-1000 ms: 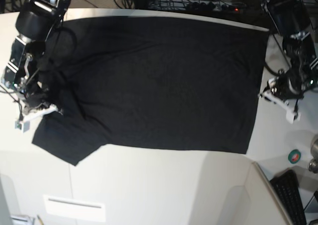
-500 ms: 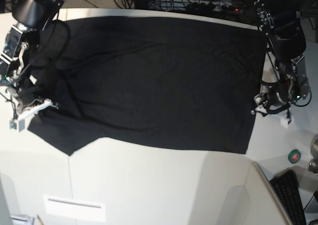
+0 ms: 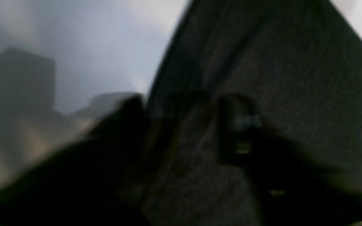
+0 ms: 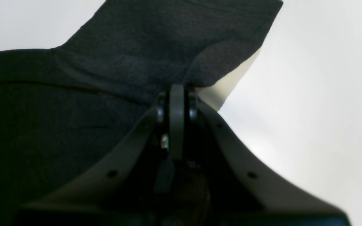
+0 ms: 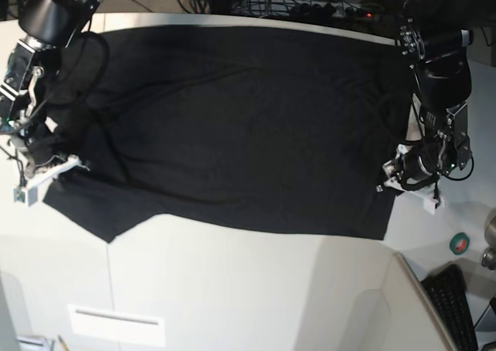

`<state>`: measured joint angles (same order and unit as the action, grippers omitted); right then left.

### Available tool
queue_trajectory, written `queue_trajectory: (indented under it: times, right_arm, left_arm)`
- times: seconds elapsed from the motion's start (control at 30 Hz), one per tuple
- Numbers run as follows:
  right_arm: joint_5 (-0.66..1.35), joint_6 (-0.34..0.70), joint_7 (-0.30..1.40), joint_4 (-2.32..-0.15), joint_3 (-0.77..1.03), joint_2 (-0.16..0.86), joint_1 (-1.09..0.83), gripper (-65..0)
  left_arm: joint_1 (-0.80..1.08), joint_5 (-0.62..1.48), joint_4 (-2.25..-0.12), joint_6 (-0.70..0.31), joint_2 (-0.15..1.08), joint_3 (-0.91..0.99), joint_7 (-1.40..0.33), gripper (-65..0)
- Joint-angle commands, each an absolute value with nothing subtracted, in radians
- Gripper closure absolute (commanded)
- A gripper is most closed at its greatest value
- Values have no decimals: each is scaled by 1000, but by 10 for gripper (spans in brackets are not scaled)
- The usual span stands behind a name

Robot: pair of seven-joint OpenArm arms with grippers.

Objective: Layout the t-shirt on the table in an organized manner, then fold the t-shirt properly
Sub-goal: 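Grasp the shirt side with the left gripper and fold it toward the right gripper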

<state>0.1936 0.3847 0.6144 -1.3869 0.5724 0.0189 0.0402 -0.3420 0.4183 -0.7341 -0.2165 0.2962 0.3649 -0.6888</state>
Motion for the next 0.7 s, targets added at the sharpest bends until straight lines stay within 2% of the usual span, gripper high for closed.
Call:
queue_trajectory:
  times: [0.0,0.03,0.23,0.47,0.67]
  right_arm:
    - [205,394,595,-1406,575,31,59,0]
    - [205,394,595,-1406,575,31,59,0]
    - [205,394,595,-1402,575,31,59,0]
    - [205,394,595,-1402,575,31,56,0]
    - [205,394,595,-1402,575,31,54,0]
  left_arm:
    - [-354,418,-740,-219,309,366,-693,-105]
    - [-352,418,-740,-217,312,366,-693,0]
    - [-349,418,-794,-217,314,366,-710,0]
    - [-251,420,-1067,-214,309,378,-931,0]
    - [-127,426,-1241,-214,306,378,-1023,0]
